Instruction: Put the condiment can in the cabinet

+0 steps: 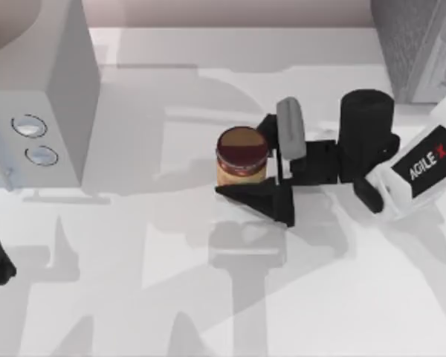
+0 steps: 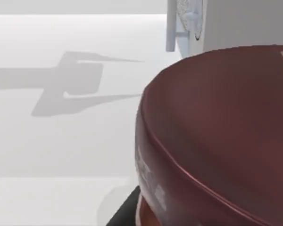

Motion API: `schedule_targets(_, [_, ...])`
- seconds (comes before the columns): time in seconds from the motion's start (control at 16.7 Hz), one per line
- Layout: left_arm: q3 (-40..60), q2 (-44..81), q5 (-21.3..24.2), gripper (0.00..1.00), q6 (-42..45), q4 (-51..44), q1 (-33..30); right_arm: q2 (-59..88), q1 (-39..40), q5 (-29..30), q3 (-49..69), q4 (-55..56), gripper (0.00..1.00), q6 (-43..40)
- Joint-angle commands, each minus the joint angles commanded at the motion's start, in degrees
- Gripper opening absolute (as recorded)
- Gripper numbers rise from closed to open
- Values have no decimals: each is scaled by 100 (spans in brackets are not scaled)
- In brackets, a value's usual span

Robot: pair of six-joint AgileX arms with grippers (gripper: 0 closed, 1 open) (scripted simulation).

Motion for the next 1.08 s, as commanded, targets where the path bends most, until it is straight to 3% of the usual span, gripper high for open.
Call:
schedule_targets(0.48, [0, 0, 0, 100, 0, 0, 0, -1906, -18, -15, 128, -2025, 0, 53])
schedule_targets(1.08, [0, 0, 0, 100, 0, 0, 0, -2418, -56, 158, -74, -2278, 0, 91])
